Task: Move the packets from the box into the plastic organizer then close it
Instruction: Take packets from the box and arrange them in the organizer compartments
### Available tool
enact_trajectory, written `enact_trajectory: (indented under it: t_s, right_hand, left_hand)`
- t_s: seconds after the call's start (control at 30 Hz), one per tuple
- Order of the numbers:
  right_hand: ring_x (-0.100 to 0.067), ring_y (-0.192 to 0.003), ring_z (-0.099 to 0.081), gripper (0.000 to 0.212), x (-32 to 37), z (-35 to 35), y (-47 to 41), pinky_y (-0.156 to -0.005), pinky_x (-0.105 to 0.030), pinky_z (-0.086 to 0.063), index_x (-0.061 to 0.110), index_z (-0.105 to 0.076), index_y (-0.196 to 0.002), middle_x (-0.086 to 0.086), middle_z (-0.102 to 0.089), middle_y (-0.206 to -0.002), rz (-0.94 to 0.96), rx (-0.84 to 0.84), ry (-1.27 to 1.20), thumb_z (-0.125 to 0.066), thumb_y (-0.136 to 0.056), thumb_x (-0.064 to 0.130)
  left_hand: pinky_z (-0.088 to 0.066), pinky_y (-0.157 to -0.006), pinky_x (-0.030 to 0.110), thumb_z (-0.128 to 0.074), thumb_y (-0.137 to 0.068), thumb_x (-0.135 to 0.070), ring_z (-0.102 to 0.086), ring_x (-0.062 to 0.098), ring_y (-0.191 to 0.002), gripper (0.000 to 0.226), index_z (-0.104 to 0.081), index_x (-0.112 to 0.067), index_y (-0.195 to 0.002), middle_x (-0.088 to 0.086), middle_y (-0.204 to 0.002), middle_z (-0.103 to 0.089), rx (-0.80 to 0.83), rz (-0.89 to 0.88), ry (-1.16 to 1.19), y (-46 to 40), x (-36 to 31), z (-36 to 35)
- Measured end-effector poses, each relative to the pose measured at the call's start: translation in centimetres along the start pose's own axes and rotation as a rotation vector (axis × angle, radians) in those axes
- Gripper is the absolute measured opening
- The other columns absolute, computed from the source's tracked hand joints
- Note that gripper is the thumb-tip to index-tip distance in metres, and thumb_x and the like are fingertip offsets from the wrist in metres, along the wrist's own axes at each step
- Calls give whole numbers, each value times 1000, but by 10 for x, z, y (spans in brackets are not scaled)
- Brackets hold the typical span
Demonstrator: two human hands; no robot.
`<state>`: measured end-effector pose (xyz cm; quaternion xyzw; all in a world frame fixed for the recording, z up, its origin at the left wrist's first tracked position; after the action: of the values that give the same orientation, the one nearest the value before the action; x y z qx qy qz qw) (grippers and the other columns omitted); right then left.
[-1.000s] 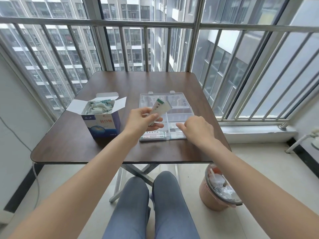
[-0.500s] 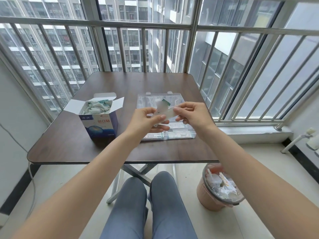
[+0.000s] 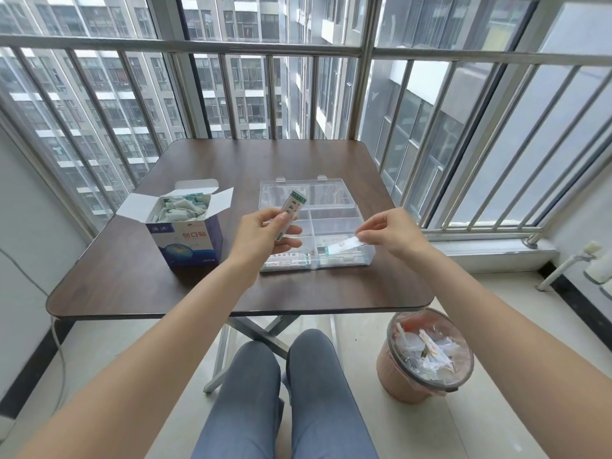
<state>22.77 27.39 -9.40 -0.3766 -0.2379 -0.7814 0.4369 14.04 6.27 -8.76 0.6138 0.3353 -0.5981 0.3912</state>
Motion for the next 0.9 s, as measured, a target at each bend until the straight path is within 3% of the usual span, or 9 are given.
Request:
enact_trajectory:
  t_s: [0.1, 0.17, 0.3, 0.4, 0.53, 0.67, 0.73, 0.8, 0.9]
  right_hand:
    - [-11, -76, -57, 7, 8, -10, 2, -58, -3, -37, 9, -75, -83, -3, -68, -78, 107, -5, 223, -70, -79, 8]
    - [-13, -78, -53, 9, 13, -19, 4, -55, -9, -37, 6, -74, -85, -6, -66, -81, 157, 6, 293, -67, -80, 5]
    - [-20, -89, -60, 13, 12, -31, 4, -77, -28, -45, 5, -72, -88, -9, -69, -94, 231, 31, 431, -60, -85, 8]
    - [-27, -87, -59, 34, 15, -36, 9, -78, -38, -47, 1, -68, -82, -10, -67, -87, 295, 43, 544, -54, -94, 30]
    - [-25, -80, -47, 55, 21, -44, 19, -75, -38, -38, 14, -39, -54, 1, -43, -64, 330, 101, 668, -32, -101, 41]
    - [-25, -94, -48, 61, 20, -46, 22, -83, -39, -36, 7, -47, -61, -4, -52, -76, 314, 154, 735, -21, -101, 45]
    - [-26, -96, -49, 64, 19, -46, 20, -82, -39, -35, 6, -48, -60, -5, -55, -77, 286, 163, 735, -20, -101, 47]
    - [-30, -97, -54, 67, 19, -44, 17, -84, -39, -39, 1, -60, -69, -10, -63, -83, 268, 140, 666, -22, -100, 47]
    - [-23, -89, -60, 44, 32, -40, 16, -86, -38, -45, 3, -70, -91, -9, -70, -93, 332, 6, 362, -43, -98, 37]
  left_hand:
    - [-53, -59, 15, -49, -98, -22, -66, 8, -61, 17, -62, -13, -106, 3, -86, -69, 14, 5, -27, -2, 2, -1]
    - [-53, -65, 18, -50, -97, -23, -66, 9, -67, 19, -62, -14, -108, -1, -90, -67, 5, 7, -57, -3, 3, -1]
    - [-51, -71, 23, -53, -96, -19, -64, 11, -70, 13, -63, -16, -102, -6, -88, -62, -37, -21, -139, -4, 2, 5]
    - [-49, -64, 19, -58, -93, -14, -64, 12, -66, 10, -63, -14, -101, -1, -85, -64, -49, -53, -212, -7, 2, 13]
    - [-49, -65, 24, -63, -90, -16, -62, 13, -64, 5, -66, -19, -92, -1, -81, -67, -44, -97, -318, -8, 3, 19]
    - [-52, -71, 27, -64, -90, -19, -62, 11, -69, 6, -69, -22, -92, -3, -82, -66, -24, -121, -440, -7, 6, 21]
    - [-45, -69, 22, -64, -89, -19, -58, 9, -72, 7, -70, -21, -94, -3, -80, -64, -14, -140, -528, -6, 6, 21]
    - [-37, -70, 20, -65, -89, -21, -57, 11, -78, 10, -71, -19, -97, -2, -82, -63, 12, -155, -656, -6, 5, 20]
    - [-34, -70, 17, -66, -88, -22, -57, 12, -84, 11, -72, -18, -97, -1, -87, -64, 78, -148, -780, -10, 4, 16]
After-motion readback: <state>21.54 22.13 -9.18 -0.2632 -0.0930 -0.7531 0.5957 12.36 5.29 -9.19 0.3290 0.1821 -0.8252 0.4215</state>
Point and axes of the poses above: each hand's wrist, its own y-axis away from the middle knuckle, its own z-axis out of the back of the hand, x = y × z, the point moved 4 cm from there along -y, towards the middle knuckle
